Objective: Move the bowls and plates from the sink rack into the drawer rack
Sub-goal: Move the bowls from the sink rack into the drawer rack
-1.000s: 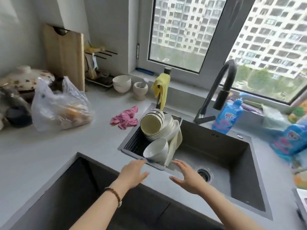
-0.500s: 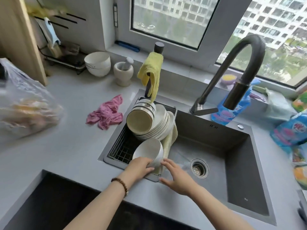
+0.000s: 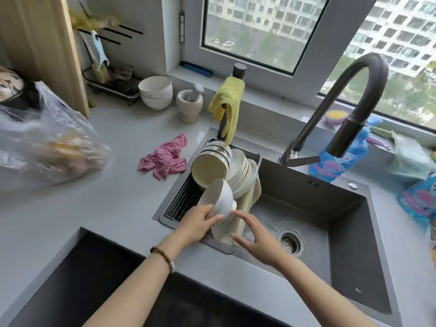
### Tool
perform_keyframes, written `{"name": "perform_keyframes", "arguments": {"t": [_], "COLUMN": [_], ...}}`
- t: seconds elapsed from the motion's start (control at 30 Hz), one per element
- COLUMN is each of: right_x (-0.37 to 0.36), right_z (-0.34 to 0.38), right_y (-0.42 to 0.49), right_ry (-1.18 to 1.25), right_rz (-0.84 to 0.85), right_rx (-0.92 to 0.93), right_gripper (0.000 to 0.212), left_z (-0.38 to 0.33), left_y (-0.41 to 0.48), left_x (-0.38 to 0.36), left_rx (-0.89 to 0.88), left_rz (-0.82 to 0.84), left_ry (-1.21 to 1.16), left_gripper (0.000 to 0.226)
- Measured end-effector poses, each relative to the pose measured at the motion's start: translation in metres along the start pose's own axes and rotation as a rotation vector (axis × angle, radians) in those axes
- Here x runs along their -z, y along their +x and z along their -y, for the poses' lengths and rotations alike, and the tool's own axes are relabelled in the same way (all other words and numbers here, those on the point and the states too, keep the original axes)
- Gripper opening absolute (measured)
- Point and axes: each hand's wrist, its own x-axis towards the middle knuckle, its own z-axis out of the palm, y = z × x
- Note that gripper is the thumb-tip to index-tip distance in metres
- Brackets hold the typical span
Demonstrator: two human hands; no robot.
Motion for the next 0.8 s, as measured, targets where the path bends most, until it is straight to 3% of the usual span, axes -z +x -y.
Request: {"name": "perform_keyframes", "arguments": {"t": [0.17,0.33,0.43,0.8], "right_x": [0.0,-0.027,-0.055,-0.214], "right_z": [0.041,0.066,0.08,0.167], "right_y": [-0.013,-0.048,-0.087,-0.243], "right_ry": [0.326,0.456,0.515,0.528], "right_rz": [-0.006,0.102,0.185,0.689], "right_rx": [0.071,0.199,0.294,0.44], "right_gripper": [0.059,0.062,0.054,0.055], "left_z": [-0.025,-0.029,-0.023,0.034], "left_y": [-0.052,-0.14,-0.208,-0.49], "left_x": [0.016,0.007,-0.013,-0.082], "left_rx": [-0.001,0.082,0.138,0.466], "left_rz": [-0.127,-0.26,-0.387,-0.836], "left_ry": [-0.27,-0.413,-0.513,-0.712], "left_gripper": [0.015,0.034,0.025,0.032]}}
